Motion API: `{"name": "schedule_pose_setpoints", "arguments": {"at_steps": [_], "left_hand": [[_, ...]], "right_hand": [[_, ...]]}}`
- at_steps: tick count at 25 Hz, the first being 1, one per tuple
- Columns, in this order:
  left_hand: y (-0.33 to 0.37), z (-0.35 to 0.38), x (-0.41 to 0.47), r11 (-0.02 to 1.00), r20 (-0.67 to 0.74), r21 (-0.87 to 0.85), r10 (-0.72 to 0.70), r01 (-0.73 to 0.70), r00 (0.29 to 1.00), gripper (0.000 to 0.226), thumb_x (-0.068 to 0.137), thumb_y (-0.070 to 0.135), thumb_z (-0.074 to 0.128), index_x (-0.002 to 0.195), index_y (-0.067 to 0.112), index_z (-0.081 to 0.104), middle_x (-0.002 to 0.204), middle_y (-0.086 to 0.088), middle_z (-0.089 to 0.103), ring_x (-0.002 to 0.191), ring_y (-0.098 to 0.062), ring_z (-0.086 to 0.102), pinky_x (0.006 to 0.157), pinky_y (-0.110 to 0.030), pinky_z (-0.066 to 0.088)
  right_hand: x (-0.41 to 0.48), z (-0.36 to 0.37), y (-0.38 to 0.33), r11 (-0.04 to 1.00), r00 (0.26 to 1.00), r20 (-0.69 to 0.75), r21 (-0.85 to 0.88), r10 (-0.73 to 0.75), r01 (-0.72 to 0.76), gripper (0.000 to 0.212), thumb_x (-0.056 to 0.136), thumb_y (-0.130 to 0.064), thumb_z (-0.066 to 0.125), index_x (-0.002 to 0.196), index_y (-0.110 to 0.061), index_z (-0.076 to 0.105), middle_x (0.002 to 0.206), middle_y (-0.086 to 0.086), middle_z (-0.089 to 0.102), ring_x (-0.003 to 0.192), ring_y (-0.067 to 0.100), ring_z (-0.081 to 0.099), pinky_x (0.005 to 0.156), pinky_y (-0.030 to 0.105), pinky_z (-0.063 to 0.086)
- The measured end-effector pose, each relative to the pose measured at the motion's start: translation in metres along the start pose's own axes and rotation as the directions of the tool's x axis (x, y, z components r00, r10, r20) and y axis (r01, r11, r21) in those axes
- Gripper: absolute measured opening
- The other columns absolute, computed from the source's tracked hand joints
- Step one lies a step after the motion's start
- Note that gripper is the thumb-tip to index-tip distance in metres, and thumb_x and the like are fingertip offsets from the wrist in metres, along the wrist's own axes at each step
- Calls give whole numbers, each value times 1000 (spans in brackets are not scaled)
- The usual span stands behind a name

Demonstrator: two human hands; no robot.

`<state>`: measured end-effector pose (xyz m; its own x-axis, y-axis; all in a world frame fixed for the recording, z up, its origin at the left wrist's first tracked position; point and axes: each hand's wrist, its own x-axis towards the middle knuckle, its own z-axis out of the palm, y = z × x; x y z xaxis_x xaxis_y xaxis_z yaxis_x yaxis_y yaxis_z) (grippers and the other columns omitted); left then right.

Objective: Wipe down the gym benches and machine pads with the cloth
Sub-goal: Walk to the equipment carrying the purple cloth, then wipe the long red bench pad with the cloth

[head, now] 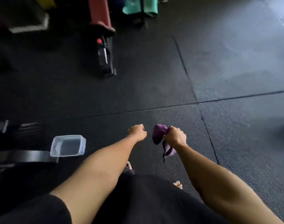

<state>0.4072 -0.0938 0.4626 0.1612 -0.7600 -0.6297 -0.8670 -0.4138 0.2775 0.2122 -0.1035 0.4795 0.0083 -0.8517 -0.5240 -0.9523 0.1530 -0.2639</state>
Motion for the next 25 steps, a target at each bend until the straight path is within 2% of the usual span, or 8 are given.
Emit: {"name": "schedule_pose_setpoints", "arguments": {"at_steps": [5,10,14,17,19,22,25], "left_hand": [[-106,-56,24,984,-48,-149,-106,98,993,26,93,30,53,117,24,61,130,-4,61,117,-26,57,101,-42,48],[-183,-103,39,949,-86,-269,-191,162,978,29,97,24,53,124,14,61,130,-8,58,116,-27,58,97,-35,49],[-231,-146,71,902,-115,-353,-306,250,945,33,97,26,53,128,16,61,136,-8,60,123,-28,56,102,-35,46],[-262,-183,98,859,-148,-393,-412,329,899,35,95,28,52,128,19,62,136,-5,62,124,-29,56,101,-34,46],[-276,-212,116,826,-150,-410,-479,387,865,35,93,29,51,124,21,63,134,-5,63,123,-31,57,100,-35,47],[-282,-259,140,777,-149,-482,-529,406,835,35,95,26,49,126,16,63,136,-7,61,125,-33,56,102,-37,46],[-292,-300,165,731,-146,-552,-559,402,816,40,98,28,47,135,19,58,140,-5,57,127,-29,55,100,-36,45]], "right_hand": [[35,13,-125,990,994,6,-83,-112,112,30,84,-35,66,109,-19,64,97,3,70,91,26,70,80,37,56],[64,14,-240,959,969,14,-145,-246,245,34,82,-37,66,112,-20,64,105,5,71,100,29,69,82,37,50],[112,10,-317,905,929,75,-209,-362,369,34,83,-34,63,114,-20,66,105,5,72,99,29,70,80,36,51],[153,6,-375,850,885,139,-246,-444,465,31,87,-30,62,115,-19,66,106,5,72,99,29,70,75,33,47],[186,1,-417,807,851,170,-269,-497,526,30,87,-29,61,115,-18,66,107,6,72,100,30,69,76,34,48],[225,-13,-477,751,804,197,-288,-560,594,31,86,-31,61,114,-20,67,105,6,72,99,30,69,81,36,52],[257,-28,-536,699,764,217,-310,-607,644,30,86,-33,61,114,-23,66,101,4,71,95,28,69,79,34,51]]}}
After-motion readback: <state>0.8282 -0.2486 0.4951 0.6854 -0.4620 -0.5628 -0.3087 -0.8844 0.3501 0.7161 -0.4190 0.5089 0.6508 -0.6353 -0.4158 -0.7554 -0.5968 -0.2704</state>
